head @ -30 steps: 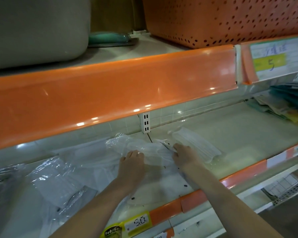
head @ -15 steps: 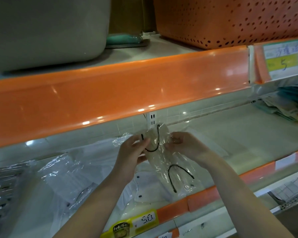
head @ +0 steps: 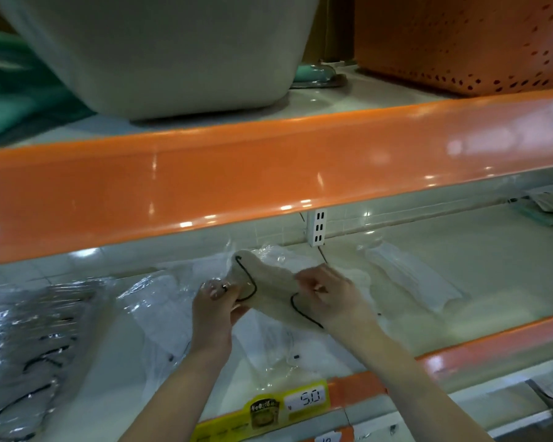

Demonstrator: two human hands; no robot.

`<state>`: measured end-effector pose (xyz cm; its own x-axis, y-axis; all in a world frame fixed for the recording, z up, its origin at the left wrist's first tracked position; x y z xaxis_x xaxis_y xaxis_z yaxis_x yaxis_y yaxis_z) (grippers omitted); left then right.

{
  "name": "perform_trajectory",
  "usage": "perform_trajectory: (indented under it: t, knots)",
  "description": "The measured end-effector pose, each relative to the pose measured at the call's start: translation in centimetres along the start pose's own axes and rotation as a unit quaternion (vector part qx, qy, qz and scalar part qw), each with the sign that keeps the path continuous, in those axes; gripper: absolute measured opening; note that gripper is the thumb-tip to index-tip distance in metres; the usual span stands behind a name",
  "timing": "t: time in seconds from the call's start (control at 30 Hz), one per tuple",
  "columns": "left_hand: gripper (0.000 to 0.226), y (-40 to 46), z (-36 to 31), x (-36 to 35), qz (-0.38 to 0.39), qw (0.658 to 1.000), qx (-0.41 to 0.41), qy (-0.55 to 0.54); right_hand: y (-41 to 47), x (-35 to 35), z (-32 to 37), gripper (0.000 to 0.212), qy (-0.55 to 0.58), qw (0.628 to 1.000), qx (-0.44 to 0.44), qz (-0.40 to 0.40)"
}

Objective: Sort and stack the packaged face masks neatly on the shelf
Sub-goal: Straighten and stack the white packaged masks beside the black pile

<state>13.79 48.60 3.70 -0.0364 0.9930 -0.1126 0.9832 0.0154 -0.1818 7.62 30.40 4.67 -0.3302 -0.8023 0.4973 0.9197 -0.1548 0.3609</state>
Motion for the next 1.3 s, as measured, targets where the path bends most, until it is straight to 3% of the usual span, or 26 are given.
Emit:
perform_trajectory:
  t: [0.1,0.2,0.23,0.3,0.37,0.47,0.53,0.6,0.73,0.87,0.93,1.13,1.3]
  knots:
    - [0.011,-0.1,-0.2,2.2,-0.044,0.997,0.019,-0.062,-1.7,-3.5,0.0,0.040,-0.127,0.984,0.076,0.100]
    - [0.019,0.1,-0.3,4.9,-0.038,0.996,0.027,-0.072,-1.9,-6.3,0.5,0.031,-0.166,0.978,0.108,0.066]
    - [0.025,0.3,-0.5,5.8,-0.032,0.998,0.016,-0.043,-1.8,-7.0,0.8,0.030,-0.154,0.981,0.108,0.046]
    - [0.041,0.4,-1.1,7.8,-0.059,0.990,-0.050,0.122,-1.2,-8.5,2.0,0.031,-0.153,0.981,0.119,0.009]
    - [0.048,0.6,-1.9,10.2,-0.106,0.916,-0.194,0.334,-0.6,-10.1,3.5,0.032,-0.158,0.979,0.130,-0.009]
    - [0.046,1.1,-2.5,14.4,-0.094,0.742,-0.435,0.501,0.0,-12.7,6.0,0.032,-0.164,0.975,0.149,-0.011]
    - [0.059,1.4,-2.8,17.3,-0.055,0.641,-0.499,0.580,0.6,-14.6,7.5,0.032,-0.158,0.973,0.165,-0.004]
    - [0.062,1.3,-3.6,19.8,-0.028,0.591,-0.515,0.621,1.1,-16.5,8.7,0.032,-0.143,0.972,0.184,0.000]
    - [0.024,1.7,-4.3,25.1,-0.064,0.583,-0.514,0.626,1.3,-20.9,11.4,0.029,-0.097,0.968,0.230,0.014]
    - [0.024,1.7,-4.6,30.6,-0.097,0.579,-0.532,0.611,0.7,-24.9,13.9,0.028,-0.082,0.959,0.269,0.031]
    - [0.035,1.4,-4.6,33.2,-0.098,0.574,-0.541,0.608,0.1,-26.9,14.7,0.033,-0.088,0.954,0.282,0.048]
    - [0.039,0.5,-2.5,39.0,-0.095,0.579,-0.516,0.624,-2.2,-31.5,16.4,0.035,-0.129,0.942,0.302,0.073]
    - [0.023,-0.4,-0.8,41.7,-0.056,0.607,-0.500,0.615,-4.6,-34.6,16.2,0.038,-0.145,0.936,0.299,0.115]
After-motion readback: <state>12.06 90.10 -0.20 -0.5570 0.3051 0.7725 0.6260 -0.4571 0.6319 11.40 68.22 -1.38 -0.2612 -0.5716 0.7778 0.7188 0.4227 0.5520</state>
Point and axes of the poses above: each hand's wrist, its own y-axis towards the middle knuckle, its own x-axis out of the back of the hand, z = x × y, the point moved 1 cm from there along y, towards the middle knuckle, and after that the axes turned 7 degrees about y, right-handed, at the moved point
